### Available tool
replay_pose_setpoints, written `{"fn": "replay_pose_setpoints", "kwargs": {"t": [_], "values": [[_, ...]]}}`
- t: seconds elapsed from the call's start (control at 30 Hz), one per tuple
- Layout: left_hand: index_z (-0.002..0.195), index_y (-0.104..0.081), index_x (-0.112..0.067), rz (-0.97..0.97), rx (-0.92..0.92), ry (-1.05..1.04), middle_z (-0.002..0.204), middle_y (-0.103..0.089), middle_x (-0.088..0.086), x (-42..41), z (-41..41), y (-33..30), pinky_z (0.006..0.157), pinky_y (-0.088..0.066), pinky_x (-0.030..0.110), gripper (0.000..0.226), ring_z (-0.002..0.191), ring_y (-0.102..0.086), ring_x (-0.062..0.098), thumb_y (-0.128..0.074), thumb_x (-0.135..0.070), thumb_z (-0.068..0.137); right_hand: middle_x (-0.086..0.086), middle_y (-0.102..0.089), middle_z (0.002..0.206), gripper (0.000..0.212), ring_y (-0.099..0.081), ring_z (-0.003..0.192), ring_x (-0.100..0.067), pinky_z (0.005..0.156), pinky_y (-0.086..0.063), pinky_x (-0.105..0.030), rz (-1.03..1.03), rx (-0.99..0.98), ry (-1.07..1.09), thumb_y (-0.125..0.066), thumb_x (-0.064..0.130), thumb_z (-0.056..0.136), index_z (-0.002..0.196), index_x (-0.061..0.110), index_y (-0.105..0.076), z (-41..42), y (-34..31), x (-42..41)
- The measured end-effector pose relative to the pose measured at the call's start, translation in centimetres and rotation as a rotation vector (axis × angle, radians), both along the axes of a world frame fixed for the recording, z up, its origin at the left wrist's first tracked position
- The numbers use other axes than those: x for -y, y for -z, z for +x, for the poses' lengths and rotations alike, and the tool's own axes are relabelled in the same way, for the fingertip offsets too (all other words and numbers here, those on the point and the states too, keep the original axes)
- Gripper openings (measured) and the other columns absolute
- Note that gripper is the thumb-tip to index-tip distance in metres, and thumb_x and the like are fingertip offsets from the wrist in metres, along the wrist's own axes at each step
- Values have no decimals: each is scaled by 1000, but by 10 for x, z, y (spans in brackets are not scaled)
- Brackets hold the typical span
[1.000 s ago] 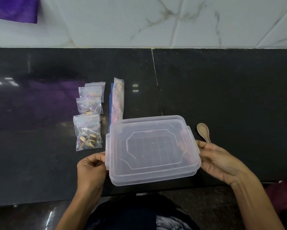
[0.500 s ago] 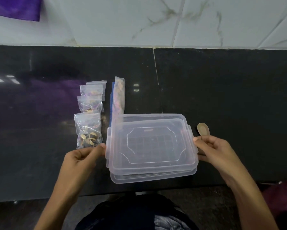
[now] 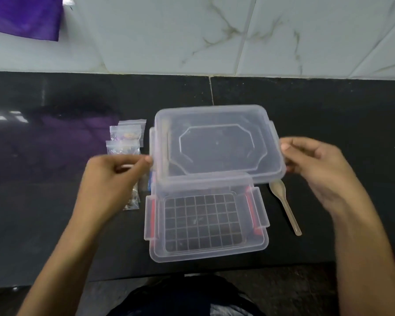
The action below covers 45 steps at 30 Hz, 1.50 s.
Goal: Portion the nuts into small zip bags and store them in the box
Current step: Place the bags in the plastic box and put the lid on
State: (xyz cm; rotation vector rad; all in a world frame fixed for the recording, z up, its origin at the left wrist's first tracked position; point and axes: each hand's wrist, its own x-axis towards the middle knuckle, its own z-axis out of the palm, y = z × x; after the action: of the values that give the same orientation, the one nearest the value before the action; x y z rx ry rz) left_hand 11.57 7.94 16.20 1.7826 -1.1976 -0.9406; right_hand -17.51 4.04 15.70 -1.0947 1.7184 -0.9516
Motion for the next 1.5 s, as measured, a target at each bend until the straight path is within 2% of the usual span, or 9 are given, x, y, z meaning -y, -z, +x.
{"fn": "replay_pose_setpoints", "kwargs": {"t": [0.23, 0.43, 0.7, 0.9, 1.07, 1.2, 1.27, 1.37, 1.5], "values": [[99, -73, -1, 162, 228, 113, 90, -67, 11, 104, -28, 50, 64, -47, 26, 19, 71, -59, 18, -62, -14, 91, -4, -70, 100, 16, -67, 93, -17, 82, -56, -31, 88, -21, 87, -63, 9, 89, 104, 12, -69, -9, 52, 84], [95, -71, -4, 267, 413, 209, 92, -66, 12, 141, -42, 91, 77, -51, 34, 13, 82, -62, 23, -68, -12, 86, -1, -65, 96, 18, -60, 90, -16, 80, -50, -31, 230, -172, 131, -63, 3, 87, 82, 20, -67, -17, 99, 105], [109, -61, -4, 321, 566, 283, 105, -64, 13, 143, -58, 105, 75, -42, 29, 19, 86, -55, 20, -61, -12, 92, 0, -70, 92, 18, -66, 85, -15, 76, -49, -27, 193, -224, 117, -66, 2, 84, 96, 14, -72, -23, 120, 106], [104, -60, -5, 302, 670, 305, 88, -56, 7, 137, -61, 105, 70, -42, 31, 13, 81, -53, 21, -59, -12, 93, 0, -69, 90, 17, -64, 77, -10, 66, -46, -21, 166, -254, 99, -66, 3, 85, 99, 12, -71, -23, 122, 103], [99, -70, -10, 244, 591, 234, 96, -67, 9, 131, -48, 97, 80, -55, 40, 14, 84, -63, 25, -66, -15, 87, 8, -62, 82, 22, -61, 89, -12, 75, -45, -26, 140, -275, 133, -65, 4, 85, 104, 14, -68, -21, 113, 100], [93, -73, -7, 142, 460, 101, 94, -70, 10, 120, -15, 80, 80, -55, 37, 12, 84, -66, 29, -67, -11, 83, 12, -62, 82, 21, -58, 80, -5, 73, -47, -25, 42, -282, 108, -65, 7, 86, 103, 18, -68, -12, 90, 99], [94, -71, -4, 123, 390, 41, 92, -67, 10, 112, 1, 71, 77, -54, 35, 12, 82, -64, 26, -66, -7, 85, 13, -61, 81, 18, -56, 74, 0, 66, -45, -20, -13, -249, 43, -65, 8, 86, 101, 18, -68, 0, 75, 101], [91, -67, -4, 135, 320, -3, 88, -63, 9, 101, 14, 67, 67, -50, 31, 6, 76, -59, 19, -64, -3, 86, 6, -64, 88, 17, -59, 77, -2, 76, -50, -22, -73, -191, -113, -66, 7, 87, 102, 14, -69, 27, 58, 106], [80, -61, -12, 223, 273, 69, 89, -60, 9, 97, 15, 76, 81, -52, 40, 9, 83, -59, 23, -68, -9, 85, -6, -68, 98, 20, -62, 85, -13, 74, -52, -24, -8, -153, -324, -66, 7, 87, 106, 10, -68, 73, 56, 119]]}}
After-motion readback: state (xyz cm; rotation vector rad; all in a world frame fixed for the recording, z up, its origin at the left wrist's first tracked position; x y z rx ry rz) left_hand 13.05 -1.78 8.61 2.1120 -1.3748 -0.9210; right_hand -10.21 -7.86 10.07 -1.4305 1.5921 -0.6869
